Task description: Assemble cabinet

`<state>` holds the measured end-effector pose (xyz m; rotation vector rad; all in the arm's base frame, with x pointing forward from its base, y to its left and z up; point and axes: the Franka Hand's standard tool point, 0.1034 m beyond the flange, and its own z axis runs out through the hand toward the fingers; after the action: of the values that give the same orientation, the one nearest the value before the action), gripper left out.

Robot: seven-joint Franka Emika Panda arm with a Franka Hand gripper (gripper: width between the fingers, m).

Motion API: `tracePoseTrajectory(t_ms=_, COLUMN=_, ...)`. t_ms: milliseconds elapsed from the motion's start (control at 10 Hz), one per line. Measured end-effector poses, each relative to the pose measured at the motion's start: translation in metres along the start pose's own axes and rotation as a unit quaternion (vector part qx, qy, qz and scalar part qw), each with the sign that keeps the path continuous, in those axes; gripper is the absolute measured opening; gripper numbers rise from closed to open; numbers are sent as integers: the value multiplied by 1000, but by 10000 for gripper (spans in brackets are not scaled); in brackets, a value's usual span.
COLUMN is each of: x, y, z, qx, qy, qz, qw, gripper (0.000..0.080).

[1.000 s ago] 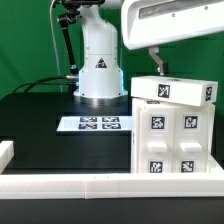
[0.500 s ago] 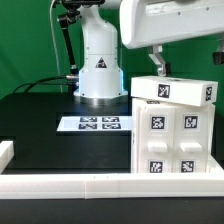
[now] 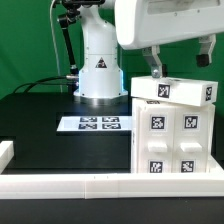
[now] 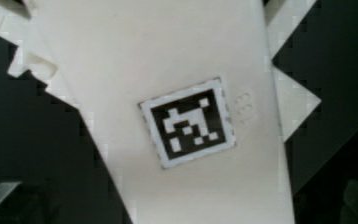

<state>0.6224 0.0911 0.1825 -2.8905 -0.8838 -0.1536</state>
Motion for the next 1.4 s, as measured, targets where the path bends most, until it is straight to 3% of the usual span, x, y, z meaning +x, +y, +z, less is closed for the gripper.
tracePoseTrajectory(t_ms=300, x=-4, y=0, z=5, qx=2, qy=-4, qz=-85, qw=996, gripper=797)
tracePoseTrajectory(t_ms=1300, x=-22, y=2, z=30, qx=5, qy=-14, qz=-74, qw=997, gripper=797)
tracePoseTrajectory(t_ms=1400, x=-22, y=2, z=31, qx=6, qy=-15, qz=-74, qw=997, gripper=701)
